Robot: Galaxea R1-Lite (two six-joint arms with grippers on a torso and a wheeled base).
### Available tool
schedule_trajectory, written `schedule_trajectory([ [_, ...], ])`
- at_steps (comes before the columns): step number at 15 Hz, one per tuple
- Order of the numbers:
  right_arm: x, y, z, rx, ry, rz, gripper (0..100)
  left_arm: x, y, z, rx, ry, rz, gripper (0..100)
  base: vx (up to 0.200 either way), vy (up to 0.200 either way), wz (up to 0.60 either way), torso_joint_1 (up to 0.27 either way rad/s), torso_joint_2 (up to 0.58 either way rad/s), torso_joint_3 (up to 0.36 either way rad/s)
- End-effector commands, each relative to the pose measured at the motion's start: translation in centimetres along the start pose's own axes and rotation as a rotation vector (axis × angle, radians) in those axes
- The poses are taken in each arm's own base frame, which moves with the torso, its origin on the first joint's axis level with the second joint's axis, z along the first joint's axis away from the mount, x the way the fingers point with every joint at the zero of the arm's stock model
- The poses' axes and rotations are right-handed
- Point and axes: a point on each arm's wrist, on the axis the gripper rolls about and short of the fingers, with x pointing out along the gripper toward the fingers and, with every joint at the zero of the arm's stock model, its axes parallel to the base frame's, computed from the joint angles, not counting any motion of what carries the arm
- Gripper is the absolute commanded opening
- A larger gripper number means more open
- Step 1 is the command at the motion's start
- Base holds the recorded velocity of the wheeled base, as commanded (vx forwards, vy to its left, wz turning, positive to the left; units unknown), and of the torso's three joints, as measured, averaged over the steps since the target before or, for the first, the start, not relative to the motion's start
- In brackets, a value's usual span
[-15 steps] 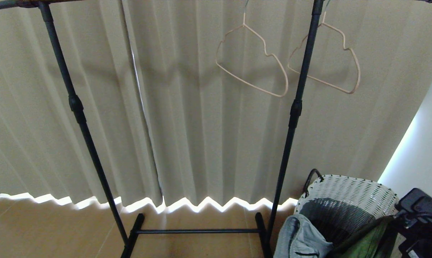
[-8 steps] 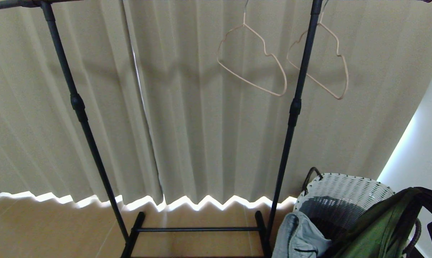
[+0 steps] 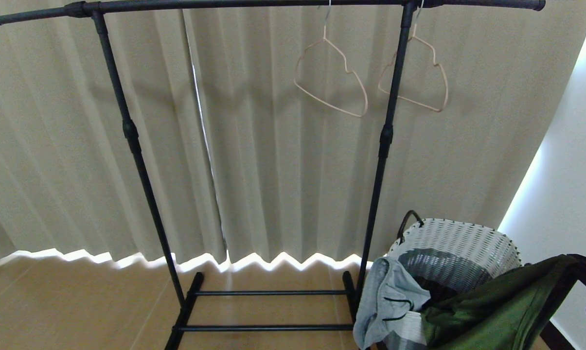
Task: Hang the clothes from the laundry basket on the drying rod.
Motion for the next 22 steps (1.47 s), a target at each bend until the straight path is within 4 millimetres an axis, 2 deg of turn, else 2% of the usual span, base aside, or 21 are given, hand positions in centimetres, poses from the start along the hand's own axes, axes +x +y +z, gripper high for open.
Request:
schedule_trajectory([
  [1,0.1,0.1,-0.1,-0.002,0.009,0.005,0,0.0,0.0,0.0,0.000,-0.001,-0.001,100,0.000,0.000,0.00,0.000,0.00,0.000],
  [2,0.1,0.1,-0.2,-0.003,0.009,0.007,0,0.0,0.0,0.0,0.000,-0.002,0.001,100,0.000,0.000,0.00,0.000,0.00,0.000],
  [11,0.1,0.3,-0.4,-0.006,0.017,0.012,0,0.0,0.0,0.0,0.000,-0.001,0.001,100,0.000,0.200,0.00,0.004,0.00,0.001],
  [19,0.1,0.2,0.0,-0.006,-0.008,0.028,0,0.0,0.0,0.0,0.029,0.002,-0.005,100,0.000,0.000,0.00,0.000,0.00,0.000],
  [22,0.3,0.2,1.6,-0.005,-0.075,0.075,0,0.0,-0.1,0.0,0.081,-0.003,-0.031,100,0.000,0.000,0.00,0.000,0.00,0.000],
])
